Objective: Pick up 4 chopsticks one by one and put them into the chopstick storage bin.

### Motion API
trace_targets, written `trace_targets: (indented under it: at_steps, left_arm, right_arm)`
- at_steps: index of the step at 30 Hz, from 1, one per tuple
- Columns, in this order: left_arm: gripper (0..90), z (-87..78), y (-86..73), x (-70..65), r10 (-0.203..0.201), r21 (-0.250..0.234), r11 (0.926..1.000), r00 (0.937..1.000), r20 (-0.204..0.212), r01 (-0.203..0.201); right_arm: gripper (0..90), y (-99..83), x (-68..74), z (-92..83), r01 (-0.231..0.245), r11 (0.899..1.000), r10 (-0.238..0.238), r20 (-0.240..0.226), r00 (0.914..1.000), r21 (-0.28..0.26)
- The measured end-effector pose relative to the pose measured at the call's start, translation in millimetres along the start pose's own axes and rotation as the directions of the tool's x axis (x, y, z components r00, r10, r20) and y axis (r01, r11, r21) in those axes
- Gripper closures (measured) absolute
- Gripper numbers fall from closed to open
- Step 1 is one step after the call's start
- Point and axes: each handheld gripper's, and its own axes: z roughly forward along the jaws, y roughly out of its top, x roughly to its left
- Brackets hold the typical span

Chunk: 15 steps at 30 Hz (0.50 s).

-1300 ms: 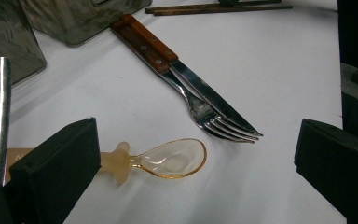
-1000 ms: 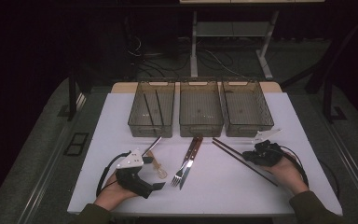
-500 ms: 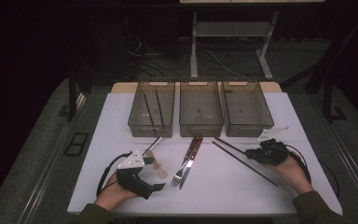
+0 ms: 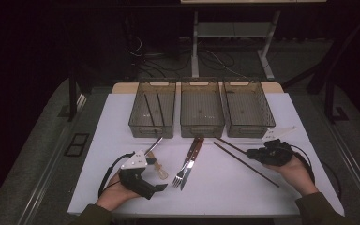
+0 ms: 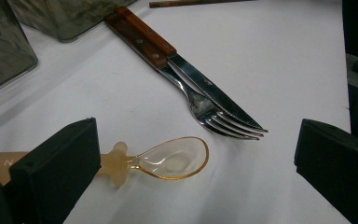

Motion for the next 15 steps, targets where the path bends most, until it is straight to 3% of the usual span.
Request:
trace_targets:
  at_steps: [15]
  left_arm:
    - [0.0,-0.5,-0.2,-0.4,0.004,0.003,1.0,1.0,0.0,-0.004]
  right_arm:
    - [84.9,13.2,6.5,-9.7,-0.002,0.998,0.0,-0.032,0.9995,-0.069]
